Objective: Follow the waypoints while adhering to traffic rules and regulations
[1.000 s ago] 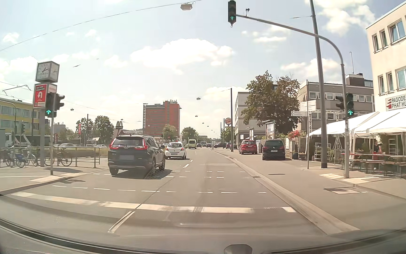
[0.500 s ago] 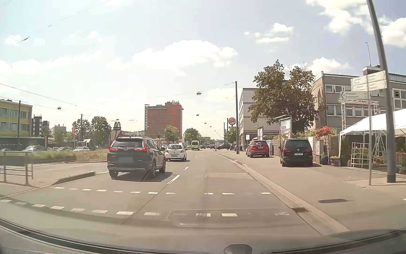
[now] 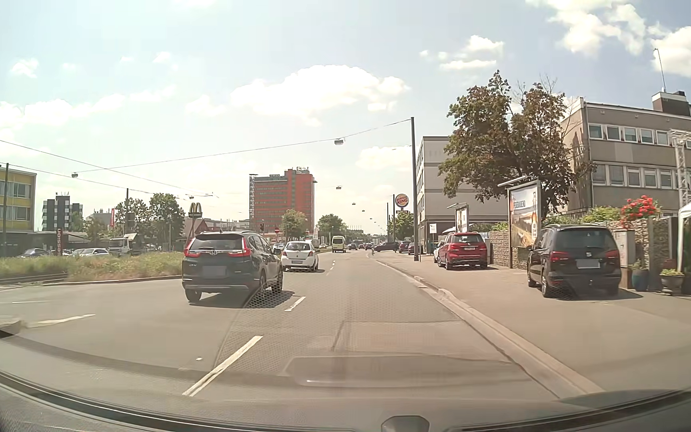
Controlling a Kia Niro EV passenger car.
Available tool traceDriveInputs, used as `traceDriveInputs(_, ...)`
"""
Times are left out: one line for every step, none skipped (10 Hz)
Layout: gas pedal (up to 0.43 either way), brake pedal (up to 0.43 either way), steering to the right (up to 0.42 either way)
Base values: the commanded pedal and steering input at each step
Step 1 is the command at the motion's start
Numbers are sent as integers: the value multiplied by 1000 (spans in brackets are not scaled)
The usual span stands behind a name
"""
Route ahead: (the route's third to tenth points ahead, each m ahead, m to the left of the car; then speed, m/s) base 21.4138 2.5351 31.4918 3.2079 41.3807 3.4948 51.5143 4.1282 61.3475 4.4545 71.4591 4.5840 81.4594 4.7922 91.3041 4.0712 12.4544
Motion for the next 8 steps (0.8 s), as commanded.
traceDriveInputs(47, 30, -8)
traceDriveInputs(47, 30, -8)
traceDriveInputs(47, 30, -7)
traceDriveInputs(47, 30, -7)
traceDriveInputs(47, 30, -7)
traceDriveInputs(47, 30, -7)
traceDriveInputs(47, 30, -7)
traceDriveInputs(47, 30, -7)
